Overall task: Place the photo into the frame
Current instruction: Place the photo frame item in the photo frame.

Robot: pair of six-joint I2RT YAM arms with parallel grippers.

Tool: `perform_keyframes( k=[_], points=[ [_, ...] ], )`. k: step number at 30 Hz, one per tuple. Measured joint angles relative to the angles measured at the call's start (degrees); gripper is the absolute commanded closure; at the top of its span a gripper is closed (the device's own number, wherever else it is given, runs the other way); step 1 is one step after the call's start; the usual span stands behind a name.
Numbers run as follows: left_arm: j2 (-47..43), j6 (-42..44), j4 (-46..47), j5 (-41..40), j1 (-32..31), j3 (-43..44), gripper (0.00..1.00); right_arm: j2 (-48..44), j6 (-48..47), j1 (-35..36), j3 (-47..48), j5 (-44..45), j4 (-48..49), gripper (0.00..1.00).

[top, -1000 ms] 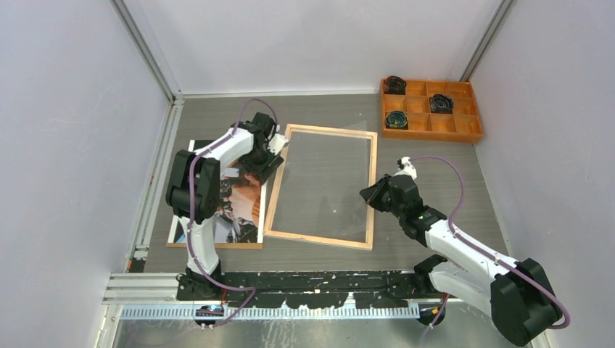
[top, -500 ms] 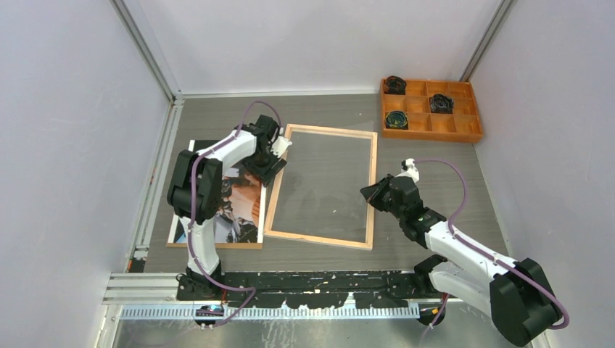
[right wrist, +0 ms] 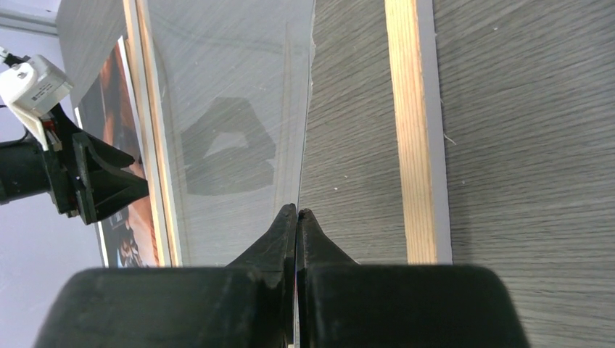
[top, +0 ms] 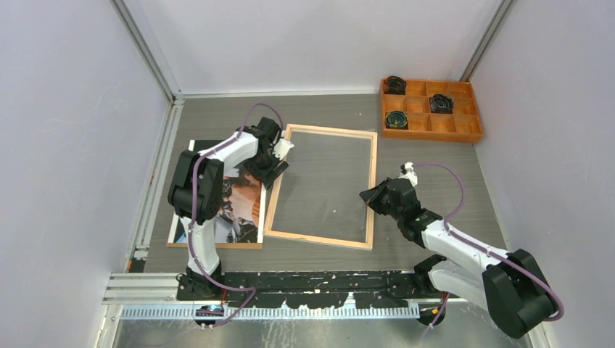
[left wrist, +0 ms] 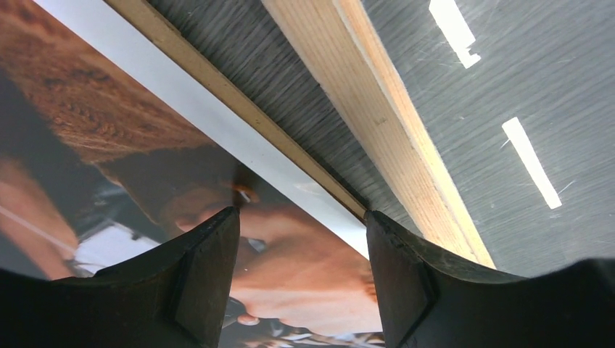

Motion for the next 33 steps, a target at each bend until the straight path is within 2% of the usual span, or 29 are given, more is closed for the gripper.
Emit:
perform_keyframes(
  k=[7,15,33],
  points=[
    [0.0,0.0,0.2,0.9,-0.7,-0.4,0.35,2.4,2.1,-0.9,0.6,-2.0,0.5,0.99],
    [0.0,0.0,0.3,1.2,-0.7,-0.7,0.36,2.4,5.3,-5.1,1.6,-8.5,1.3,0.99],
    [0.0,0.0,0.3,1.7,-0.5,-0.7,0.37,1.2,4.7,-5.8,2.3,-11.8,1.3,0.99]
  ],
)
